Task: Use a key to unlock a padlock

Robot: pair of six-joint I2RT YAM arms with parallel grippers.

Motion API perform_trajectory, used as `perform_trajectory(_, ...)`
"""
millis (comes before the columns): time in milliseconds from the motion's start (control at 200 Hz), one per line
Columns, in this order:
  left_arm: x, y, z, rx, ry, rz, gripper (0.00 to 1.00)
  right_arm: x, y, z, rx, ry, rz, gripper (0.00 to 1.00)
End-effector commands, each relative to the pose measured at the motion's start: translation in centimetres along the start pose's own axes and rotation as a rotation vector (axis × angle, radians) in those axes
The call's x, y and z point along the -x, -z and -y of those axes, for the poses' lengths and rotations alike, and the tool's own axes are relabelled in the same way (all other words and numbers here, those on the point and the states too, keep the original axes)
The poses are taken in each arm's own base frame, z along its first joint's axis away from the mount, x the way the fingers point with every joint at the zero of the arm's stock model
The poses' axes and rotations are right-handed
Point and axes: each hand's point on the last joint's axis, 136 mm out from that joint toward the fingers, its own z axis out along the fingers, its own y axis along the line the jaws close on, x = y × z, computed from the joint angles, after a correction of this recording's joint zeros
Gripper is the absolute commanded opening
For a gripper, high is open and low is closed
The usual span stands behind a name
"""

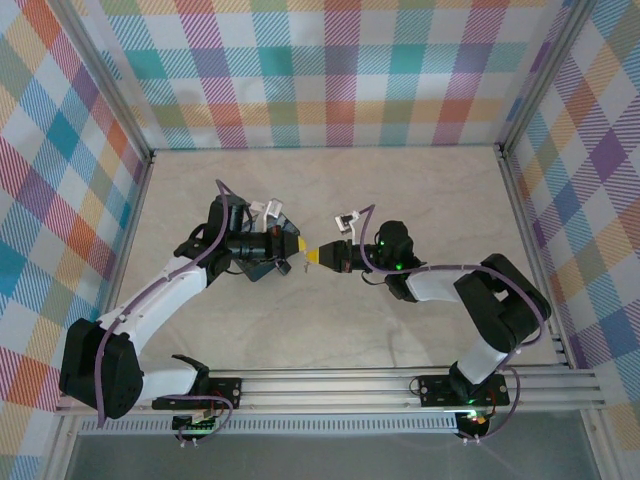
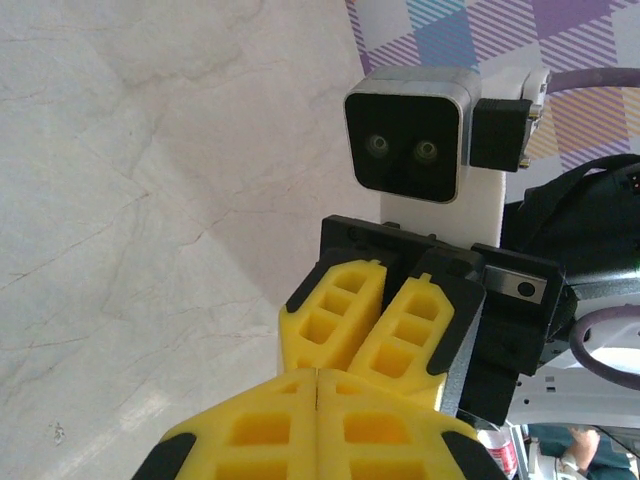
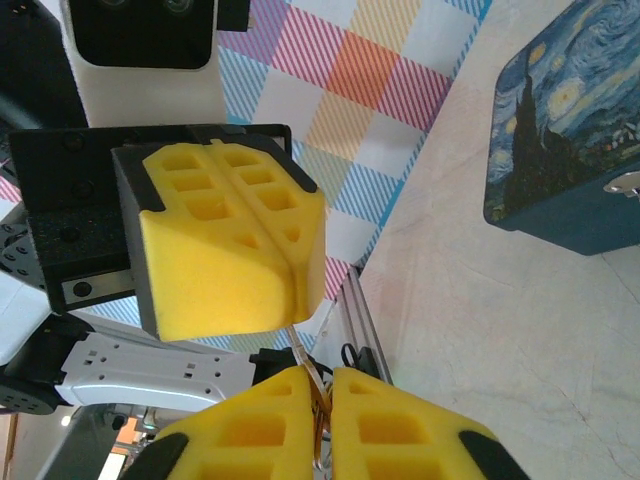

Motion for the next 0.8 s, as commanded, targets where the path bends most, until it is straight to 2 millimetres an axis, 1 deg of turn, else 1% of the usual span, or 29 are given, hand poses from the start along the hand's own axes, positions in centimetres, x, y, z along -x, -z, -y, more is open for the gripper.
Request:
perform_trajectory(0,0.2,-0.2,-0.4,-0.004,0.009,0.005,0.0,0.2,-0.2,-2.0,0.092,0.042,-0.002,0.06)
perform_trajectory(65,0.3,-0.2,-0.7,0.003,0.017,0.014,0.0,0.2,-0.3,-1.8,0.1,0.028,0.001,0.05)
perform_trajectory(170,0.4,0.0,-0.9,0.014,0.021,0.023,0.0,0.0,-0.4,-0.6,0.075,-0.001,0.004,0.03)
perform_trajectory(200,0.4,0.0,-1.0,0.019,0.022,0.024,0.04,0.0,-0.4,-0.3,0.066,-0.007,0.007,0.03)
perform_trajectory(250,0.4,0.1,-1.3,0.039,0.027,0.027,0.17,0.0,-0.4,0.0,0.057,-0.011,0.01,0.02)
perform_trajectory(265,0.4,0.2,-1.5,0.05,0.029,0.029,0.23,0.0,-0.4,0.1,0.052,-0.013,0.012,0.02)
perform_trajectory(275,0.4,0.2,-1.6,0.057,0.03,0.029,0.26,0.0,-0.4,0.1,0.05,-0.013,0.013,0.02)
perform_trajectory(310,0.6,0.4,-1.9,0.086,0.035,0.037,0.4,0.0,-0.3,0.4,0.038,-0.018,0.015,0.02)
perform_trajectory(335,0.7,0.6,-2.2,0.11,0.038,0.043,0.47,0.0,-0.3,0.6,0.025,-0.019,0.017,0.01)
perform_trajectory(410,1.3,1.3,-3.3,0.2,0.049,0.081,0.59,0.1,-0.1,1.3,-0.03,-0.022,0.024,0.01)
perform_trajectory(435,1.0,1.6,-4.0,0.245,0.069,0.079,0.63,0.1,0.0,1.7,-0.053,-0.026,0.026,0.01)
perform_trajectory(520,1.5,2.7,-5.2,0.35,0.091,0.121,0.69,-0.1,0.6,2.7,-0.142,-0.024,0.028,0.01)
perform_trajectory(620,1.5,3.9,-7.5,0.492,0.168,0.166,0.71,-0.3,1.6,4.1,-0.268,-0.016,0.027,0.01)
perform_trajectory(730,0.8,3.9,-10.3,0.63,0.244,0.213,0.72,-0.5,3.1,5.7,-0.391,-0.009,0.021,0.01)
perform_trajectory(795,0.2,3.5,-11.4,0.747,0.226,0.219,0.73,-0.5,4.1,6.6,-0.454,-0.013,0.019,0.01)
